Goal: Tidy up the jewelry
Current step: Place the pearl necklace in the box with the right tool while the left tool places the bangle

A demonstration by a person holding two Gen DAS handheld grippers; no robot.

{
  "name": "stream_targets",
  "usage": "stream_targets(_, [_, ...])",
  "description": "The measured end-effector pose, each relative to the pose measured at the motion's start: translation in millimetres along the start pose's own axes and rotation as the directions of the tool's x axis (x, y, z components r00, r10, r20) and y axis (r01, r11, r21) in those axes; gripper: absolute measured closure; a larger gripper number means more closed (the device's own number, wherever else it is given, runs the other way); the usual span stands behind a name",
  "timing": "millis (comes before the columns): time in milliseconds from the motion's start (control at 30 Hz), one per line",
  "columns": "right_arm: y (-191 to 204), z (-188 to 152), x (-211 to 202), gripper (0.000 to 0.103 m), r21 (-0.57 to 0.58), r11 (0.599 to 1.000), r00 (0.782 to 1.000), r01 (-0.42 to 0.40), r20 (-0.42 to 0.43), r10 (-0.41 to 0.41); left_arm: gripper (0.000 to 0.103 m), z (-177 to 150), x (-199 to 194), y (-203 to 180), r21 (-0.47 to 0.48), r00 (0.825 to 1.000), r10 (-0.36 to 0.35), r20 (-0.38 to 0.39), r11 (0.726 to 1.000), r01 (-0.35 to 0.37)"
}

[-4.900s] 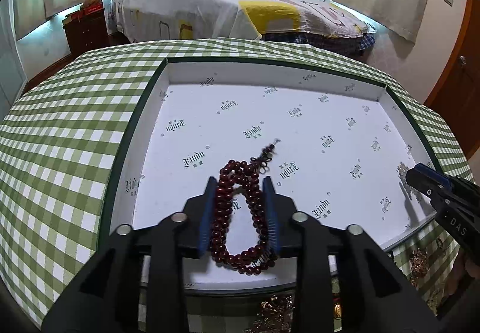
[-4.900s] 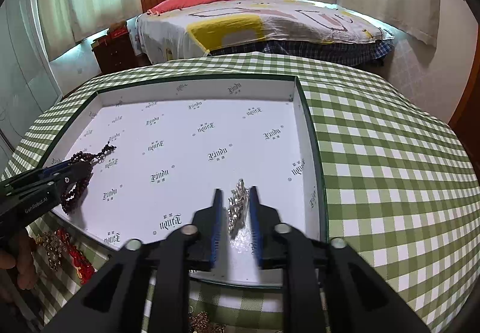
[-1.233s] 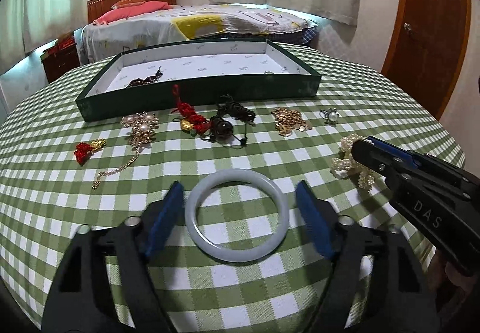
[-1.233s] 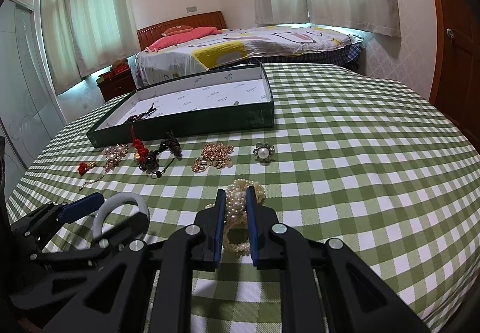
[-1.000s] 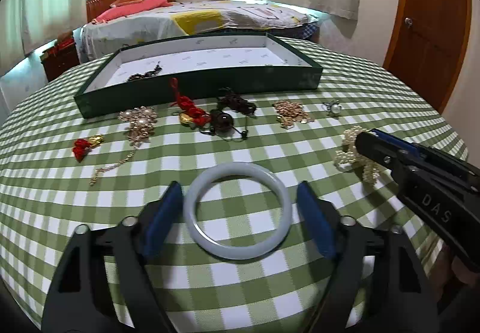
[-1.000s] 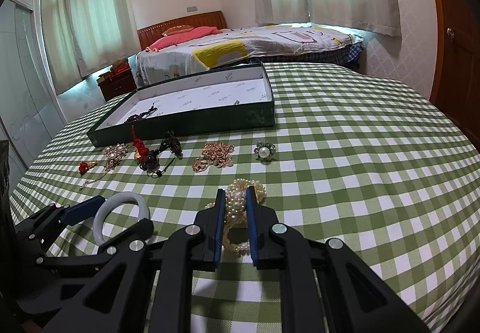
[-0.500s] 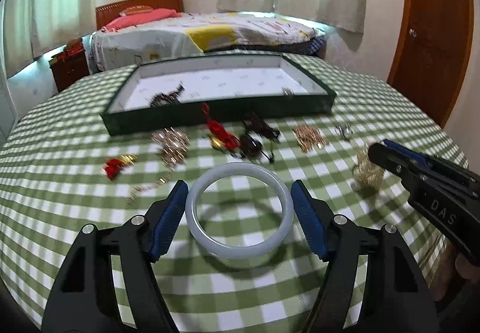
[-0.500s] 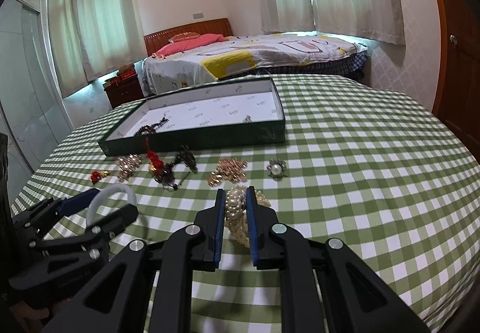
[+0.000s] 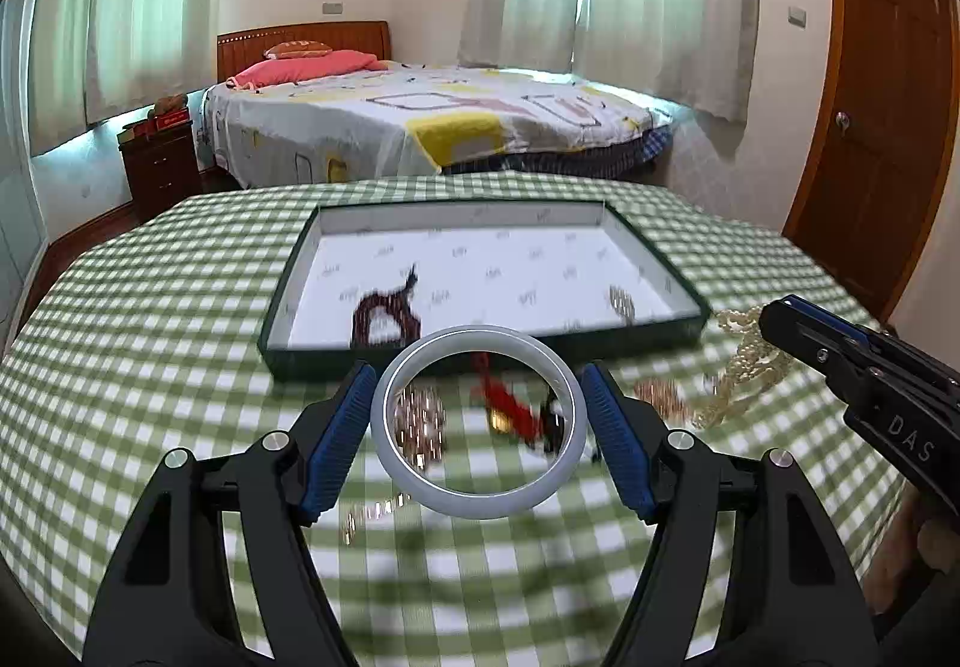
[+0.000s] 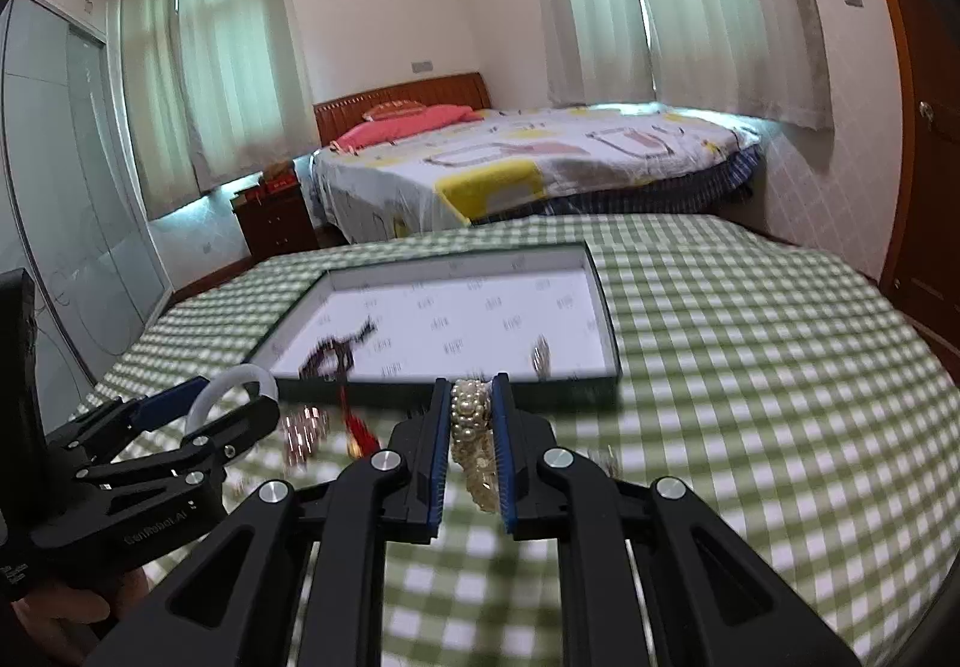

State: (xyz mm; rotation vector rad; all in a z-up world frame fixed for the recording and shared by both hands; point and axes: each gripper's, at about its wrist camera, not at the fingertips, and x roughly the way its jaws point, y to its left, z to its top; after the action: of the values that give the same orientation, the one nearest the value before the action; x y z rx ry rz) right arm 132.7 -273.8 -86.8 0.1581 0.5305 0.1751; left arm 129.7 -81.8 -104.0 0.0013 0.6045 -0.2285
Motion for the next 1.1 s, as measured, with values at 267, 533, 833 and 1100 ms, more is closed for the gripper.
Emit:
stream_targets(267, [9,46,34,0.089,-0.034,0.999,0.998,-0.036,0.050,0.038,0.034,42,27,3,0.016,0.999,0.003,0.045,1.000,-0.004])
stream_targets(533, [4,65,79,0.089,-0.049,0.997,0.998,-0.052,0.030,0.053,0.034,71,84,9,0.005,1.000,0.008,-0.002,1.000,-0.008])
stream_targets(833, [-9,36,143,0.089,-0.040,0.997,0.987,-0.060,-0.150,0.054,0.034,41,150,12,-0.012,0.980,0.006,-0.197,1.000,-0.009])
stream_targets(1100, [-16,26,163,0.089,-0.012,0.997,0.969,-0.071,-0.240,0.066,0.034,37,167,12,0.009,0.969,-0.001,-0.247,1.000,0.003])
